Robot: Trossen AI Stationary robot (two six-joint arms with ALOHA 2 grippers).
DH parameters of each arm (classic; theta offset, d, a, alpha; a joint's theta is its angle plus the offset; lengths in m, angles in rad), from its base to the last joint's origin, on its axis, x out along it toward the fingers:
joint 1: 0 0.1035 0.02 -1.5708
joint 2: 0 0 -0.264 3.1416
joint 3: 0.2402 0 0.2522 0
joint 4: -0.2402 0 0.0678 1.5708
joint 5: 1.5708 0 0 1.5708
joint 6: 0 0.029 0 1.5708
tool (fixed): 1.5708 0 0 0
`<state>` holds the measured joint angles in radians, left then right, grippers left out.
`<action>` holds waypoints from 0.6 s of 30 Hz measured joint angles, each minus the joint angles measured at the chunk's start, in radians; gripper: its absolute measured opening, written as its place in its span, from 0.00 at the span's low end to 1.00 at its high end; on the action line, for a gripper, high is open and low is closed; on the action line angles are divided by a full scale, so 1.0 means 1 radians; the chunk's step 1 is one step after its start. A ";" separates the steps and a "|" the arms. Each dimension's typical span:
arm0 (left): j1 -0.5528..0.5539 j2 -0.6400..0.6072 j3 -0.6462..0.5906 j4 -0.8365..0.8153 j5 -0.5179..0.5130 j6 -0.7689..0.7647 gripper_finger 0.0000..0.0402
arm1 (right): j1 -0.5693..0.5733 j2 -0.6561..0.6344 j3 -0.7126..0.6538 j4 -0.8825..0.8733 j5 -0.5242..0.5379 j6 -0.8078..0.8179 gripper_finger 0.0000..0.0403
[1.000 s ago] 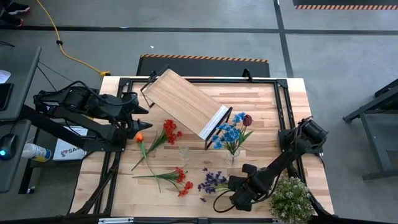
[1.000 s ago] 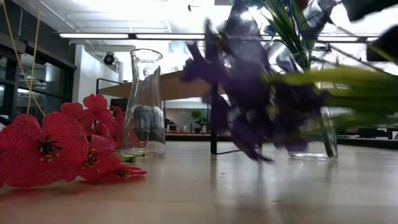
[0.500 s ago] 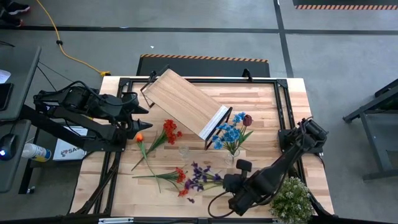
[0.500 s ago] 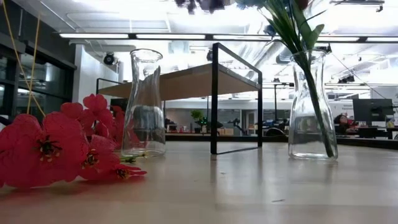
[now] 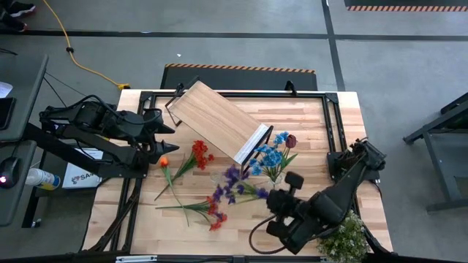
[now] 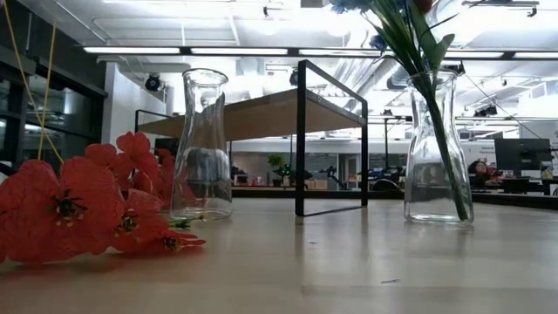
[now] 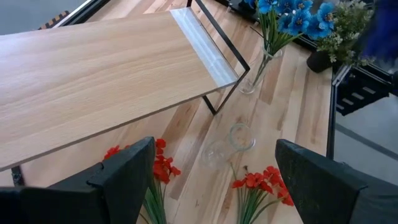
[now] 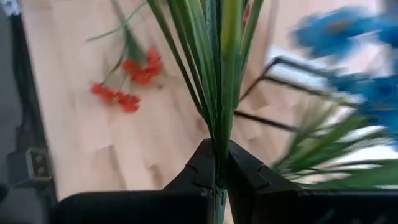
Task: Pick and place flowers into a vace then onto a shelf
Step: Put the violet flowers into the right transparent vase
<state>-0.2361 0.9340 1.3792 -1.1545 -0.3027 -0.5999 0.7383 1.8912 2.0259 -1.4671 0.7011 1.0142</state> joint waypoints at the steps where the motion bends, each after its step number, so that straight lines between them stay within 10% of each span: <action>1: 0.000 0.000 0.000 0.000 0.000 0.001 0.91 | 0.006 0.000 0.023 -0.041 0.020 0.020 0.02; 18: 0.000 0.000 0.000 0.000 0.001 0.002 0.91 | 0.099 -0.094 0.153 -0.104 0.278 -0.049 0.02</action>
<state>-0.2360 0.9340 1.3788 -1.1545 -0.3016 -0.5984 0.8376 1.7975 2.1784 -1.5715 0.9787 0.9653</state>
